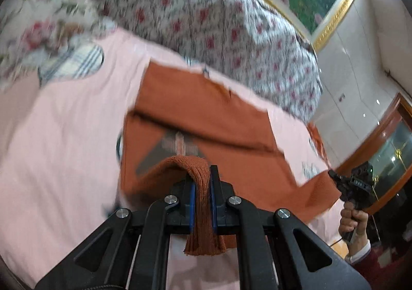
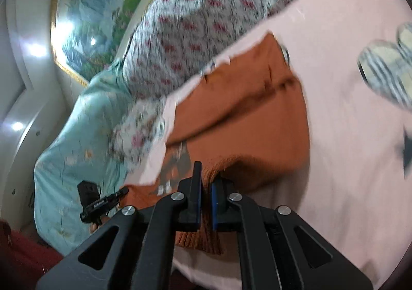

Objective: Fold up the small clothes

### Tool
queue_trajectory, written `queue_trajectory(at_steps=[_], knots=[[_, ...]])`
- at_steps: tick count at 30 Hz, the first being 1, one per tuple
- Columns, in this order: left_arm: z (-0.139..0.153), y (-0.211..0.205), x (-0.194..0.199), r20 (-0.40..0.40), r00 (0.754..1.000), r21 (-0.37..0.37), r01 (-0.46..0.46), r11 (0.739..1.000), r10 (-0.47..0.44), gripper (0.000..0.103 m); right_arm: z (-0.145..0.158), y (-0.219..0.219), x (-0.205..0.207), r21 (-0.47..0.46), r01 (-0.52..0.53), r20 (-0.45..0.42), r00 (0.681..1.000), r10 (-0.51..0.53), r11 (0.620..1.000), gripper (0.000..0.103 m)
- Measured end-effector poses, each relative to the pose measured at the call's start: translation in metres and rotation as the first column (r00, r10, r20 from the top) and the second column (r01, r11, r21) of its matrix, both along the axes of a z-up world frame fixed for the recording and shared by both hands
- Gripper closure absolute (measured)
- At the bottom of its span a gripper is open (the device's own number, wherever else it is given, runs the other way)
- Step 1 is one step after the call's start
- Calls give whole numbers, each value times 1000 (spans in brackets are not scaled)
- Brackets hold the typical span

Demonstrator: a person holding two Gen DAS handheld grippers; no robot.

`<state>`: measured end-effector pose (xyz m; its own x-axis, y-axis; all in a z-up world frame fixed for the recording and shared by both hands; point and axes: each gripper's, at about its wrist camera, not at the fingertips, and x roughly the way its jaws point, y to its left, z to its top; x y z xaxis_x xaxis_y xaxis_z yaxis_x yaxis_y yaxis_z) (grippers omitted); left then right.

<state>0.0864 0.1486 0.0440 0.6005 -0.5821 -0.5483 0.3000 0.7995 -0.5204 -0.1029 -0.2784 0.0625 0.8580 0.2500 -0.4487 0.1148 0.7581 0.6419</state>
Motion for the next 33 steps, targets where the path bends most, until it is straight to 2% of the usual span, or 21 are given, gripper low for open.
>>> queue_trajectory(at_steps=[4, 9, 13, 16, 20, 23, 25, 26, 27, 29, 30, 31, 33], knots=[[14, -11, 71, 34, 998, -10, -43, 999, 44, 96, 14, -30, 55, -18, 50, -6, 999, -50, 999, 96], [12, -28, 154, 39, 997, 16, -74, 997, 73, 96, 25, -70, 126, -44, 103, -27, 994, -105, 994, 96], [-10, -38, 217, 8, 996, 46, -93, 995, 93, 96, 22, -102, 175, -61, 138, -57, 988, -141, 989, 96], [-27, -39, 246, -20, 995, 49, -98, 994, 99, 96, 7, -120, 205, -77, 161, -105, 980, -169, 984, 96], [-57, -46, 283, -74, 992, 90, -99, 991, 106, 95, -19, -135, 233, -110, 182, -172, 965, -199, 977, 96], [-83, -49, 293, -137, 983, 132, -102, 986, 120, 91, -36, -133, 250, -158, 162, -233, 953, -196, 974, 93], [-92, -45, 287, -164, 979, 137, -100, 986, 122, 89, -42, -132, 251, -170, 159, -260, 945, -200, 973, 93], [-91, -44, 280, -159, 980, 128, -97, 987, 117, 88, -40, -132, 247, -167, 166, -256, 945, -205, 972, 92], [-89, -44, 271, -150, 983, 127, -90, 988, 108, 82, -37, -131, 242, -169, 179, -249, 944, -218, 969, 91], [-82, -51, 246, -125, 990, 125, -55, 991, 70, 70, -23, -124, 222, -216, 216, -203, 944, -260, 952, 86], [-80, -58, 233, -118, 993, 109, -20, 994, 33, 69, -17, -118, 215, -235, 217, -179, 948, -262, 947, 85], [-80, -68, 224, -120, 993, 90, 22, 996, -11, 68, -12, -107, 208, -253, 193, -155, 959, -237, 948, 84], [-85, -92, 214, -146, 985, 76, 103, 992, -91, 67, -15, -75, 211, -285, 51, -170, 980, -103, 957, 84]])
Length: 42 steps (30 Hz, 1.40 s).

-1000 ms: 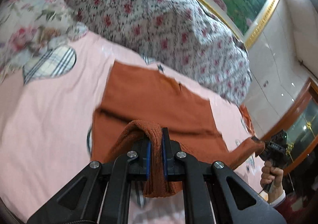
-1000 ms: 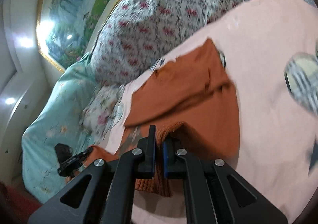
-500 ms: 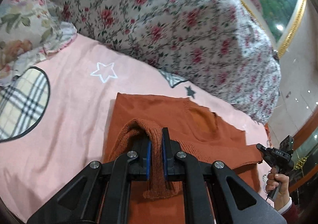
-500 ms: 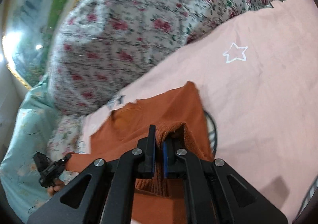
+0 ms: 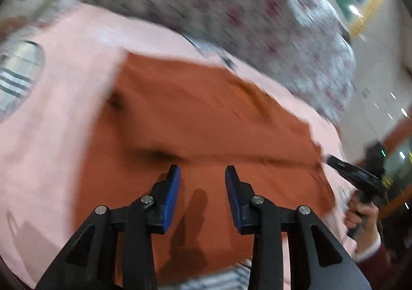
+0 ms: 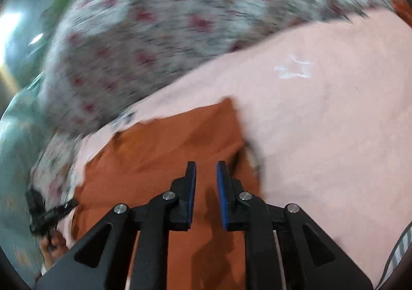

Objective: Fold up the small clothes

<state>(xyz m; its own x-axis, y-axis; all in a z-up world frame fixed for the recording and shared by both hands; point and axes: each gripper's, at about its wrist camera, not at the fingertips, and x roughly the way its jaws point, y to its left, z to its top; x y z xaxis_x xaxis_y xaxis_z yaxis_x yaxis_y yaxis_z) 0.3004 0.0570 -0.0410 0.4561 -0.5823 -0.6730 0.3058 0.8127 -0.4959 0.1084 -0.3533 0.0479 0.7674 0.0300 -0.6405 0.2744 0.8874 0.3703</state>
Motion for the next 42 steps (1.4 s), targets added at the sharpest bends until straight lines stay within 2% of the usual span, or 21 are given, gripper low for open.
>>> queue_trajectory(at_steps=[1, 2, 3, 4, 6, 8, 10, 11, 12, 14, 16, 18, 20, 22, 24, 29, 31, 32, 35, 37, 42], knots=[[-8, -20, -2, -21, 998, 13, 55, 998, -55, 67, -11, 24, 10, -3, -113, -56, 992, 113, 994, 84], [-11, -29, -3, -27, 997, 34, 76, 997, -75, 67, -20, 36, 17, 0, -173, -92, 981, 172, 985, 84], [-17, -43, 0, -27, 996, 93, 93, 991, -91, 67, -30, 49, 25, 0, -231, -134, 964, 229, 973, 84], [-21, -53, 8, -17, 995, 149, 104, 983, -103, 67, -41, 61, 35, -21, -281, -187, 944, 272, 960, 84], [-21, -56, 24, -6, 994, 168, 104, 980, -105, 73, -55, 70, 53, -116, -306, -271, 925, 266, 945, 85], [-13, -49, 58, 6, 998, 182, 60, 982, -62, 80, -57, 51, 72, -156, -260, -269, 939, 213, 953, 89], [1, -34, 89, 30, 999, 165, -19, 986, 15, 79, -49, 22, 84, -166, -153, -218, 969, 115, 974, 90], [11, -22, 105, 58, 994, 182, -97, 978, 88, 73, -40, -1, 89, -158, -51, -165, 986, 25, 986, 90], [16, -15, 113, 75, 989, 193, -140, 971, 128, 59, -34, -13, 90, -154, 6, -133, 991, -26, 988, 90], [28, 10, 124, 104, 970, 164, -233, 959, 218, 53, -21, -34, 87, -105, 84, -54, 994, -90, 991, 90], [31, 25, 122, 99, 965, 143, -256, 956, 244, 53, -13, -40, 79, -83, 107, -12, 994, -109, 991, 88], [27, 36, 108, 93, 962, 140, -267, 954, 255, 53, -7, -35, 68, -117, 126, 19, 992, -125, 985, 85], [20, 44, 82, 74, 965, 125, -261, 957, 253, 53, -3, -34, 49, -107, 156, 72, 986, -149, 982, 69], [16, 44, 45, 65, 968, 97, -249, 964, 244, 53, -1, -35, 29, -70, 188, 104, 978, -180, 980, 64], [19, 47, 18, 53, 969, 65, -244, 968, 241, 53, -2, -35, 22, -58, 191, 89, 979, -186, 980, 64], [18, 45, -56, 13, 975, -25, -222, 975, 223, 53, -32, -1, -4, -9, 67, -7, 998, -67, 998, 64], [17, 43, -80, -5, 976, -31, -217, 976, 217, 52, -49, 4, -18, -34, 98, -87, 991, -100, 995, 64], [16, 44, -90, -13, 976, -34, -216, 976, 216, 50, -58, 2, -30, -50, 136, -114, 983, -141, 989, 68], [9, 44, -115, -44, 971, -44, -238, 970, 236, 42, -57, -4, -62, 18, 191, -54, 980, -190, 981, 69], [1, 44, -125, -67, 964, -52, -260, 964, 257, 36, -49, 0, -73, -15, 239, -44, 970, -239, 971, 68], [-24, 45, -127, -151, 940, -80, -320, 944, 306, 28, -36, 27, -89, 29, 197, 48, 979, -198, 980, 68]])
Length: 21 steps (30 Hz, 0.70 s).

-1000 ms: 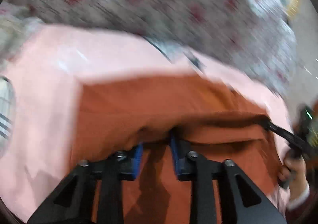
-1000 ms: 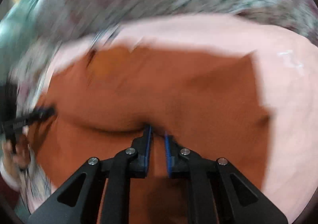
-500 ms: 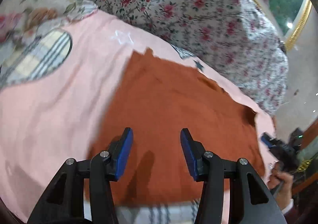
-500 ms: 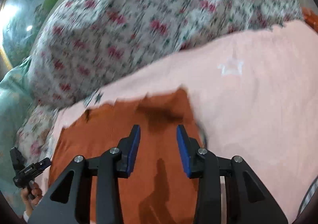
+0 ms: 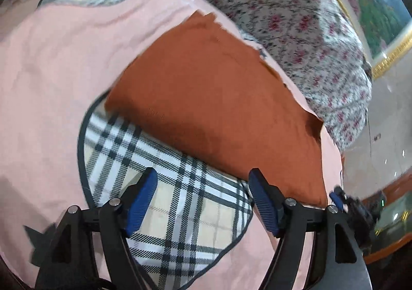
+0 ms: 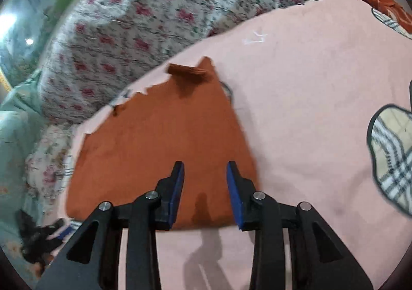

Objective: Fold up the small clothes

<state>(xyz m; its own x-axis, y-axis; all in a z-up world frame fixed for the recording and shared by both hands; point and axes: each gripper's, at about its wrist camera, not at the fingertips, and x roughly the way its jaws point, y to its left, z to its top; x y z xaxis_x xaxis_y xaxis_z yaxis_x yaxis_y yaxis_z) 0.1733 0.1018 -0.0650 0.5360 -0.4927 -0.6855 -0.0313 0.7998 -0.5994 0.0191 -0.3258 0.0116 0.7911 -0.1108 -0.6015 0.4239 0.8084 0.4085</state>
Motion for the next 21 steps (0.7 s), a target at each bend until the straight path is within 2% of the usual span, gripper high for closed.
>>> queue_trajectory(at_steps=[4, 8, 10, 11, 12, 14, 18, 21], knots=[[-5, 2, 19, 19, 997, -26, -72, 997, 73, 26, -3, 22, -4, 41, -62, 34, 998, 61, 997, 68], [-8, 8, 47, 25, 989, -40, -148, 988, 149, 27, -4, 34, 7, 54, -134, 33, 991, 132, 990, 67], [-5, 9, 61, 39, 984, -12, -176, 984, 176, 34, -3, 35, 14, 44, -148, 17, 989, 147, 988, 67], [-4, 9, 67, 45, 982, 3, -183, 983, 183, 45, -1, 33, 18, 37, -150, 11, 989, 150, 988, 67], [-3, 9, 72, 46, 982, 11, -185, 983, 184, 67, 0, 31, 20, 35, -149, 9, 989, 149, 988, 67], [0, 6, 81, 51, 985, 19, -165, 986, 163, 85, 2, 23, 27, 42, -144, 7, 990, 144, 989, 67], [35, -19, 79, 156, 983, 84, -107, 991, 93, 93, 3, 9, 33, 54, -135, -13, 991, 136, 989, 66], [70, -62, 70, 247, 968, 137, 0, 991, -34, 93, 6, -6, 36, 87, -148, -11, 989, 149, 985, 65]])
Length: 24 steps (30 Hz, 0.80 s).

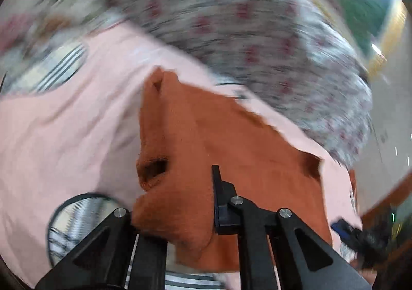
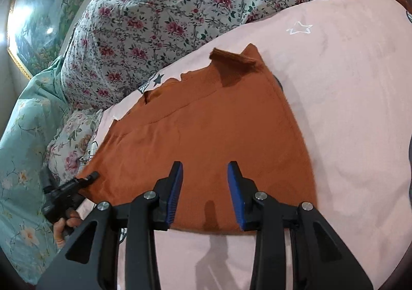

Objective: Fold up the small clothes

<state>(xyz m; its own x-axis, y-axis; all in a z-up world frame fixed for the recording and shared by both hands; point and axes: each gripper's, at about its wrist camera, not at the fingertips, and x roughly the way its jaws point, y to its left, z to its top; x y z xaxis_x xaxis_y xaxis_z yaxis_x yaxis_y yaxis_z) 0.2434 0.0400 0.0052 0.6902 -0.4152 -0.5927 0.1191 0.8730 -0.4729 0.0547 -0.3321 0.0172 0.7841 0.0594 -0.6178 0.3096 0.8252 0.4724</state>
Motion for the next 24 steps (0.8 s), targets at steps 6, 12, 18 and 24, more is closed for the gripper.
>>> queue_trajectory(at_steps=[6, 12, 18, 24], knots=[[21, -132, -30, 71, 950, 164, 291, 943, -305, 93, 9, -26, 12, 104, -51, -5, 999, 51, 993, 65], [-41, -196, -36, -43, 919, 264, 388, 883, -391, 93, -5, -28, 49, 215, -140, -66, 985, 158, 967, 43], [-44, -195, -42, -15, 913, 302, 392, 869, -407, 93, -27, -20, 103, 241, -179, -128, 968, 214, 954, 40], [-32, -200, -46, 7, 903, 340, 401, 850, -429, 93, -31, -3, 171, 192, -241, -141, 953, 270, 951, 44]])
